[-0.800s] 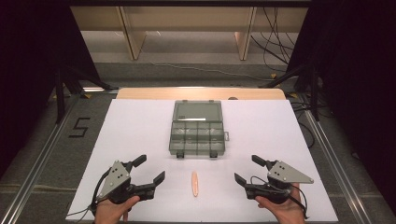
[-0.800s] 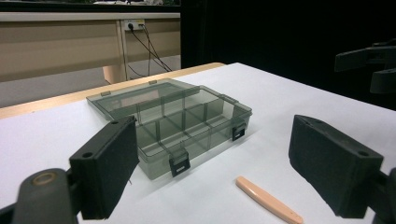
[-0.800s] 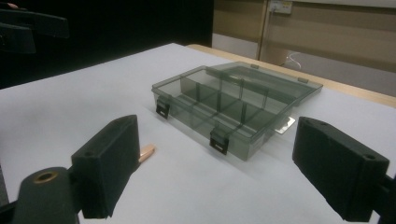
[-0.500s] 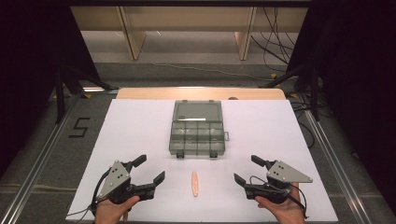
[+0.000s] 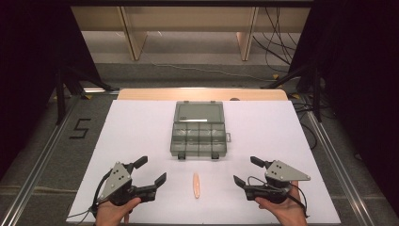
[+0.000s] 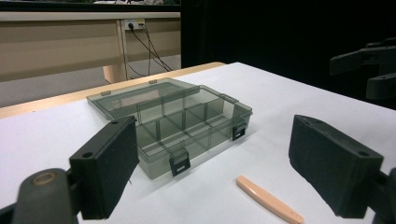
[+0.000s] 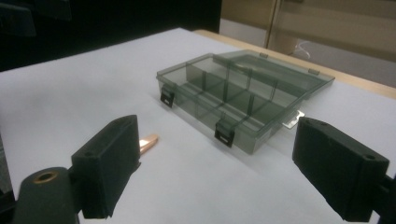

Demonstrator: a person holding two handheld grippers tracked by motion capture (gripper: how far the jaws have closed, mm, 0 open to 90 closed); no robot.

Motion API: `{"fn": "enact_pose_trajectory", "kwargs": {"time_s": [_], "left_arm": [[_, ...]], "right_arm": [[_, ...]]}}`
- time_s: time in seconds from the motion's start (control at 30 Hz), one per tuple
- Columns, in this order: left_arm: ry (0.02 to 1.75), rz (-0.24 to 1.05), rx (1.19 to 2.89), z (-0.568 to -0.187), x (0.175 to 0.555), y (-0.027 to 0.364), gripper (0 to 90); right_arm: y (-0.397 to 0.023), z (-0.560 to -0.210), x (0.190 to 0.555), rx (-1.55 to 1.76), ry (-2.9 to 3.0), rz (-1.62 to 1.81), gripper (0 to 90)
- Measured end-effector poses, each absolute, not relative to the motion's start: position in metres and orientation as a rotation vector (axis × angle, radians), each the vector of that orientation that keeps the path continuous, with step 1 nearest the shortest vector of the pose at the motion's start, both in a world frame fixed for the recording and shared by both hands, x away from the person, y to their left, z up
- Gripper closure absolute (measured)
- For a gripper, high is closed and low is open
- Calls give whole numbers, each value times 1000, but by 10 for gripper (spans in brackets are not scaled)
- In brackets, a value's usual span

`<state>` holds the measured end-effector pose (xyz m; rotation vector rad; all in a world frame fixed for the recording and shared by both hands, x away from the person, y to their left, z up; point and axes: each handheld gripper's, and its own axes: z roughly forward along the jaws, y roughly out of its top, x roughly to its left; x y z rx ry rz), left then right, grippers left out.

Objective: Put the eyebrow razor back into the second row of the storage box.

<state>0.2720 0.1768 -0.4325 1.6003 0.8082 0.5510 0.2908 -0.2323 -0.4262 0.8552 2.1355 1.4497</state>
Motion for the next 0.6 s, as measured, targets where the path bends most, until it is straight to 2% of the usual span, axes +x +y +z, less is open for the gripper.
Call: {"fn": "enact_pose_trajectory", "kwargs": {"time_s": [0.23, 0.6], "left_arm": [[810, 550, 1601, -433, 272, 177, 156], [809, 550, 1600, -433, 272, 177, 156]], "right_arm": [[-223, -423, 300, 821, 2256, 1361, 168], [-188, -418, 321, 726, 2435, 1257, 237]]}}
